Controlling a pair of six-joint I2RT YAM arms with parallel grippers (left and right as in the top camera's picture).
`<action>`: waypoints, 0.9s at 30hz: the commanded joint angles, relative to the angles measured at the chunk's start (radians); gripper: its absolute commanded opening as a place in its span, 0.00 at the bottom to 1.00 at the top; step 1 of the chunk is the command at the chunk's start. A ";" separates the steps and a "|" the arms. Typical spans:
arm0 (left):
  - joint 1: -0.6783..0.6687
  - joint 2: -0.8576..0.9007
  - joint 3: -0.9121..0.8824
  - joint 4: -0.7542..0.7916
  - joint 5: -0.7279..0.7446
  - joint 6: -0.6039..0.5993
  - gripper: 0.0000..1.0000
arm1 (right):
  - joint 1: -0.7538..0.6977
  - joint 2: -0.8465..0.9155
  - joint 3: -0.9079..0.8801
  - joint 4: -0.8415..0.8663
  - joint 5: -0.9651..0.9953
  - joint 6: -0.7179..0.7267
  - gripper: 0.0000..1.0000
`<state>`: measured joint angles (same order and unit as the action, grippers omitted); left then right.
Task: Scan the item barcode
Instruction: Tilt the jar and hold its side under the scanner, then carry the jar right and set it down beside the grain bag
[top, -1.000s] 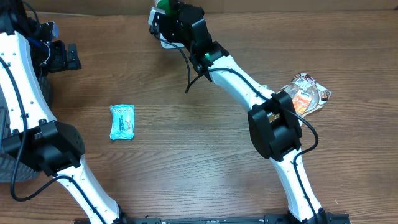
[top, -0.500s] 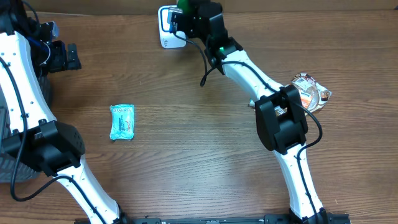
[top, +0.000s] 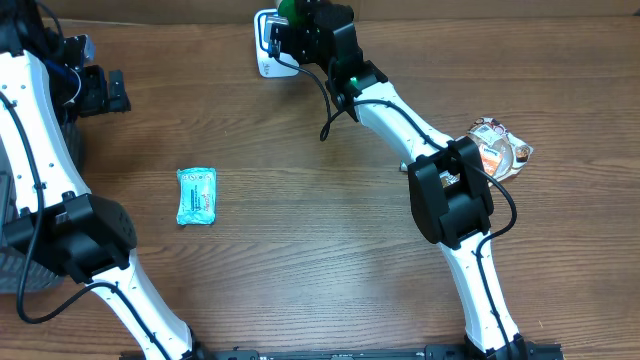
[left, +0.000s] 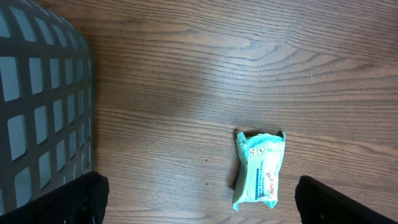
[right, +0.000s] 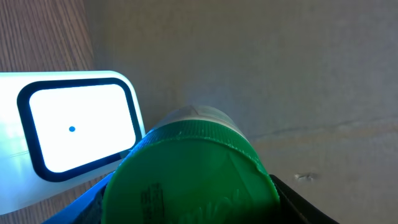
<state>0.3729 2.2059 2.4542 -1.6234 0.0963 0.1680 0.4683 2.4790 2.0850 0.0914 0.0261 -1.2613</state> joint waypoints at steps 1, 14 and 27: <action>-0.007 -0.016 0.019 0.002 0.005 0.008 1.00 | 0.010 -0.012 0.010 0.002 -0.002 -0.004 0.41; -0.008 -0.016 0.019 0.002 0.005 0.008 0.99 | 0.047 -0.221 0.010 -0.164 -0.010 0.496 0.42; -0.008 -0.016 0.019 0.002 0.004 0.008 1.00 | 0.035 -0.419 0.010 -0.967 -0.178 0.948 0.46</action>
<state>0.3729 2.2059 2.4542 -1.6234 0.0967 0.1680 0.5117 2.0613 2.0872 -0.7994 -0.1120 -0.4049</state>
